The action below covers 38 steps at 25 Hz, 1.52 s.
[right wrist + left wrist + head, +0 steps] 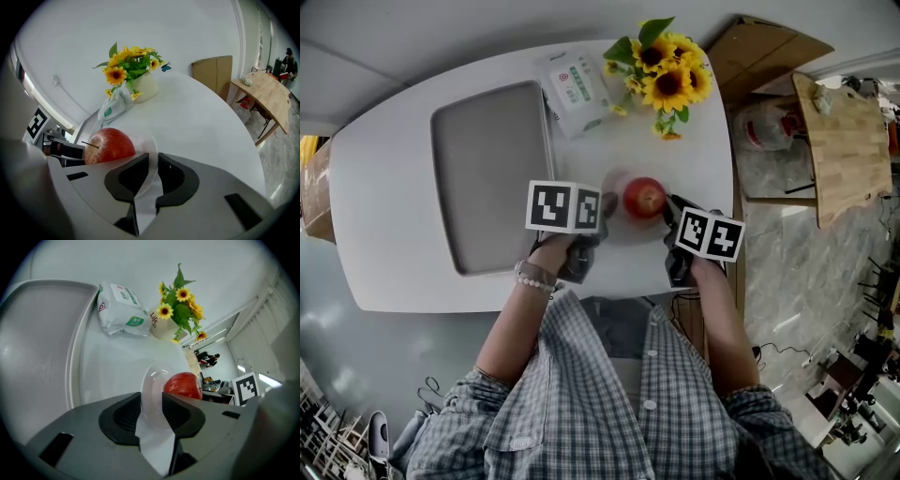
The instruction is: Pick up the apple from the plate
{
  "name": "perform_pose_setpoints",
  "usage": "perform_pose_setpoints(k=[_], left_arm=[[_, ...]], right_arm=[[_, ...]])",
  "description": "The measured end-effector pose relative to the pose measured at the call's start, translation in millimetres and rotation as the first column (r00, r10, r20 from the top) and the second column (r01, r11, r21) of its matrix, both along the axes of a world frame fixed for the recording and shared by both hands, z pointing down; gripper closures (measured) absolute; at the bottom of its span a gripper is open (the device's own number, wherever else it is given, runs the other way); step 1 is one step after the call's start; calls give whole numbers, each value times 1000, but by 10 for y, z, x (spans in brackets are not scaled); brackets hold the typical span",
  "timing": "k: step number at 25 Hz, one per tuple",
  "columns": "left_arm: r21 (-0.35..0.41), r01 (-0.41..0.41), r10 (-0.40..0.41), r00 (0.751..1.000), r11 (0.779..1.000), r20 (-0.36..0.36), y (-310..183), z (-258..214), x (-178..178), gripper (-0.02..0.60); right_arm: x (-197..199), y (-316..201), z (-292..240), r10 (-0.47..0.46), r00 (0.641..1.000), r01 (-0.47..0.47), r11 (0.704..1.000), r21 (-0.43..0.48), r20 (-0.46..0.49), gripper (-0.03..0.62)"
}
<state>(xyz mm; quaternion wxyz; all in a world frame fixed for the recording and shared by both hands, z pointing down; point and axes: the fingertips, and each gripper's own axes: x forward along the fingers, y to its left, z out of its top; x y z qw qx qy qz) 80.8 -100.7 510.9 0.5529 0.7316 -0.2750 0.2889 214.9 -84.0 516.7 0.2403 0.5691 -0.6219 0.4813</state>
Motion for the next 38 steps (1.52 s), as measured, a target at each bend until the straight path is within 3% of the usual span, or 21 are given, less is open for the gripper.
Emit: perform_pose_setpoints(k=[7, 12, 16, 20, 22, 26, 28, 33, 38], left_arm=[[-21, 34, -34, 999, 999, 7, 0, 81, 9, 445], [-42, 94, -95, 995, 995, -37, -4, 11, -14, 443], [11, 95, -95, 995, 995, -29, -15, -115, -68, 445], [132, 91, -96, 995, 987, 35, -84, -261, -222, 446], [194, 84, -96, 994, 977, 56, -130, -350, -296, 452], [307, 48, -73, 995, 950, 71, -195, -518, -408, 550], [346, 50, -65, 997, 937, 34, -208, -626, -435, 563], [408, 94, -41, 990, 908, -137, -182, -1000, -520, 571], [528, 81, -26, 993, 846, -112, -136, -1250, -801, 572]], right_arm=[[110, -19, -78, 64, 998, -64, 996, 63, -1, 526], [179, -11, -169, 91, 996, -91, 991, 93, 12, 526], [190, 3, -292, 96, 995, -95, 987, 126, 0, 526], [252, -9, -481, 130, 990, -117, 973, 200, -55, 548], [230, -31, -607, 130, 990, -112, 965, 237, -59, 554], [88, -74, -837, 74, 994, -47, 952, 302, -77, 560], [-12, -90, -948, 36, 996, -5, 943, 332, -86, 562], [-296, -118, -1186, -63, 994, 95, 913, 396, -95, 562], [-610, -116, -1422, -151, 981, 191, 872, 451, -123, 562]])
